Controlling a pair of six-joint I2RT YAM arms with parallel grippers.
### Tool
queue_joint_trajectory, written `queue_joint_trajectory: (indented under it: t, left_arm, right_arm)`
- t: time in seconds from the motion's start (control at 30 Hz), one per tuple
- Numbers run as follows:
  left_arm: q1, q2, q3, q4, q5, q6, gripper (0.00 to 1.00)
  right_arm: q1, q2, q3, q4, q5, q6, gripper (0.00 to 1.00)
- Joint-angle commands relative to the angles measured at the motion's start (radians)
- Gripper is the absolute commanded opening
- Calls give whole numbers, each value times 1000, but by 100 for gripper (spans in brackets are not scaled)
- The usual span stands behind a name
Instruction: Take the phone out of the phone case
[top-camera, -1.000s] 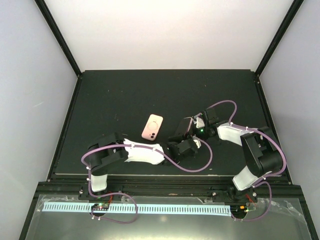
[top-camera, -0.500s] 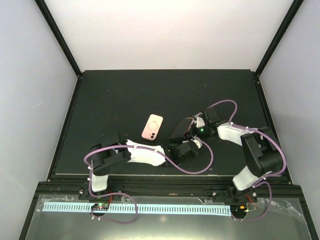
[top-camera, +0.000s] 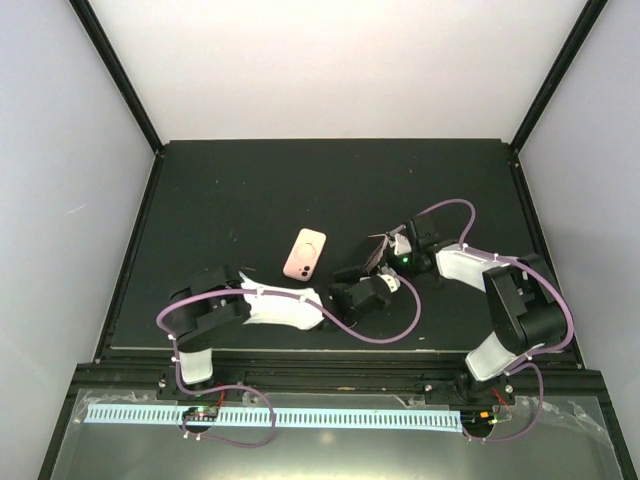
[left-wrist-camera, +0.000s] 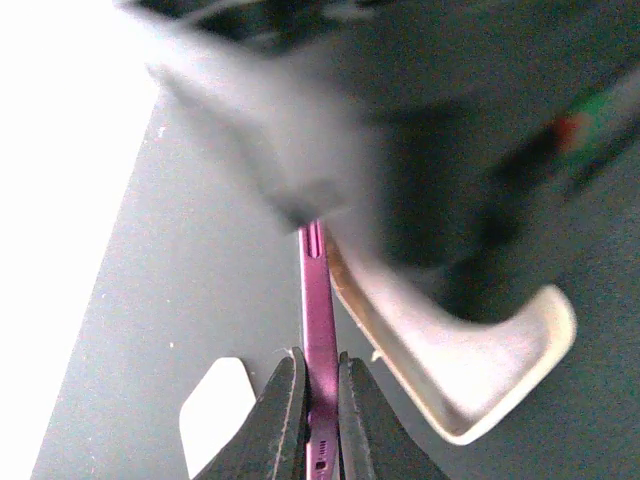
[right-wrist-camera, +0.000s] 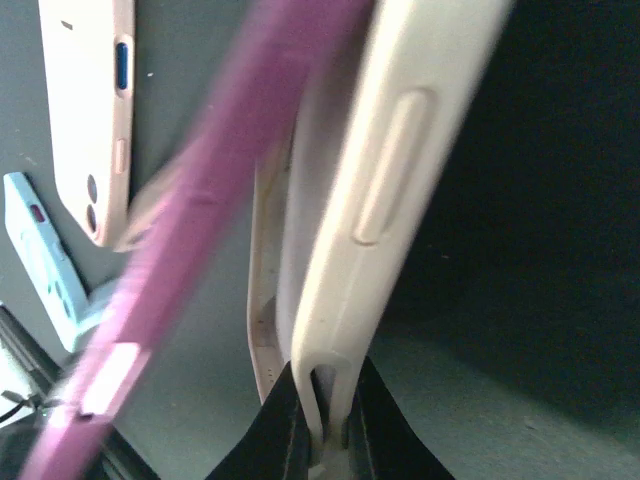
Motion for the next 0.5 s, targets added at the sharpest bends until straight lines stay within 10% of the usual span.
queue_joint_trajectory:
  t: [0.0,0.47]
  left_arm:
    - [11,-99,-23,17,46,-48,2]
    - [15,-248,-90,-11,70,-177,2]
  right_arm:
    - [-23,-41,18,-11,59,-39,1]
    - [-69,-49,28,-18,59,-50,1]
